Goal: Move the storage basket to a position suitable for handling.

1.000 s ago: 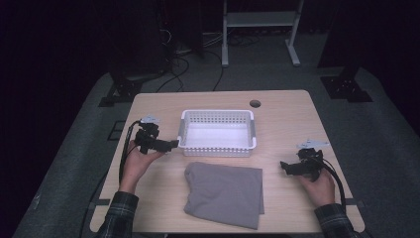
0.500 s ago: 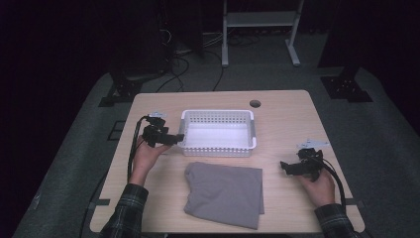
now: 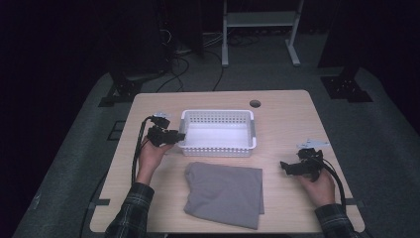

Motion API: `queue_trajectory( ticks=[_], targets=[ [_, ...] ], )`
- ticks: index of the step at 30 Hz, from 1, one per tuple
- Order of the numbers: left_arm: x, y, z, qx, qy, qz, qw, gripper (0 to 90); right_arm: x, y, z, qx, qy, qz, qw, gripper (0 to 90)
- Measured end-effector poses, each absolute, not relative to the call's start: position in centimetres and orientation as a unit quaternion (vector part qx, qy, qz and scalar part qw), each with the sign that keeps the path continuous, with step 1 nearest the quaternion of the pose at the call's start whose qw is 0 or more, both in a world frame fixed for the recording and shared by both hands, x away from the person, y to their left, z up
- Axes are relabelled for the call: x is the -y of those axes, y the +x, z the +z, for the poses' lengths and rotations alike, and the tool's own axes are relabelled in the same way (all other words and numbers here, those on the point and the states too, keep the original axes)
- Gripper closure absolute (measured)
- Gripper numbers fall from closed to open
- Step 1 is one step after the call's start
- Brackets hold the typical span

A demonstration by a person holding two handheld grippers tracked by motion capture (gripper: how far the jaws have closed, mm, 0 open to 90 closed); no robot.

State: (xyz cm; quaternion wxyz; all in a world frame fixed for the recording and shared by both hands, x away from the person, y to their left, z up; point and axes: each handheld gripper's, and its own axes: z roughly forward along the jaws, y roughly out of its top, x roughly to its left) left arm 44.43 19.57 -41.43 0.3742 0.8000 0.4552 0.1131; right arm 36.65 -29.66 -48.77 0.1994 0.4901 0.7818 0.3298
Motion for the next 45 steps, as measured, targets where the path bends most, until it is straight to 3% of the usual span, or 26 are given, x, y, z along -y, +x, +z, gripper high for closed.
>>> queue_trajectory(
  ticks=[14,24,42,45],
  targets=[
    [-18.2,45.9,-41.2,-0.469,0.791,0.153,0.361,70.2,29.7,36.6,-48.8,-0.782,0.489,0.33,0.199,0.0],
    [-16.2,46.7,-41.2,-0.466,0.793,0.151,0.363,76.9,29.7,36.6,-48.8,-0.782,0.489,0.33,0.199,0.0],
    [-13.6,46.9,-41.4,-0.456,0.793,0.146,0.376,77.6,29.6,36.6,-48.8,-0.783,0.488,0.33,0.199,0.0],
    [-14.0,46.9,-41.2,-0.454,0.791,0.142,0.385,70.3,29.6,36.6,-48.8,-0.783,0.488,0.33,0.198,0.0]
  ],
)
